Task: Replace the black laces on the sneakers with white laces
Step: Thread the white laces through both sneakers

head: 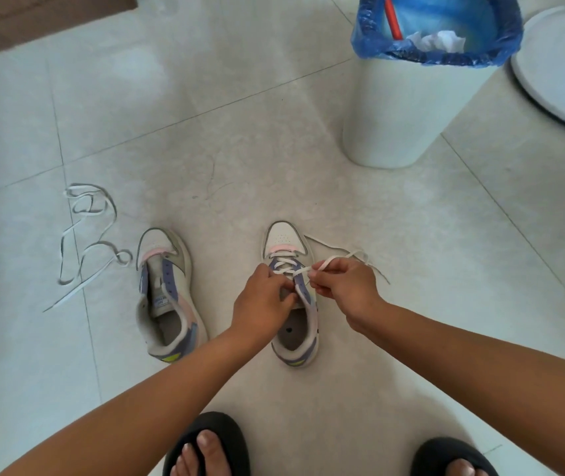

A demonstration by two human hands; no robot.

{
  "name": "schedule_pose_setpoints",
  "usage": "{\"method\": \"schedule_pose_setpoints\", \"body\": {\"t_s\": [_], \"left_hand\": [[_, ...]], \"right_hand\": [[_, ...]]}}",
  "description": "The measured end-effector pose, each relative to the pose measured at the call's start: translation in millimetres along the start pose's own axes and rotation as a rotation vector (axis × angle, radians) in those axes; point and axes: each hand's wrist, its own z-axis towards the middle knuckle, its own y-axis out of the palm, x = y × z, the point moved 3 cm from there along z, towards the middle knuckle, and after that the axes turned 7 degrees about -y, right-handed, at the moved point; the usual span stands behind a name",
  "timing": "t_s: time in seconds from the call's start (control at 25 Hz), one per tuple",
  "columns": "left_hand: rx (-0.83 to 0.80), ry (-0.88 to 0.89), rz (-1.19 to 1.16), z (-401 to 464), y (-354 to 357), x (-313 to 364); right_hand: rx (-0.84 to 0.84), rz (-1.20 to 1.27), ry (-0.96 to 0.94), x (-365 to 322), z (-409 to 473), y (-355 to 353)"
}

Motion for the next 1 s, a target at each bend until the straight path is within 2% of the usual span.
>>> {"method": "schedule_pose_setpoints", "body": {"t_s": [0.4, 0.56, 0.84, 1.0], "left_hand": [[-0.009, -0.010, -0.124, 7.7, 5.9, -0.8], [-0.017, -0.022, -0.195, 8.1, 5.6, -1.9], [-0.016, -0.054, -0.179, 10.1, 5.8, 0.1], [-0.022, -0.049, -0.180, 9.5, 5.5, 1.5]], "right_hand": [[0.055, -0.046, -0.060, 5.7, 0.6, 9.1], [0.005, -0.124, -0.117, 7.4, 2.2, 2.9], [-0.105, -0.364, -0.233, -9.8, 7.9, 1.3], [-0.206, -0.435, -0.222, -15.6, 9.6, 1.5]]}}
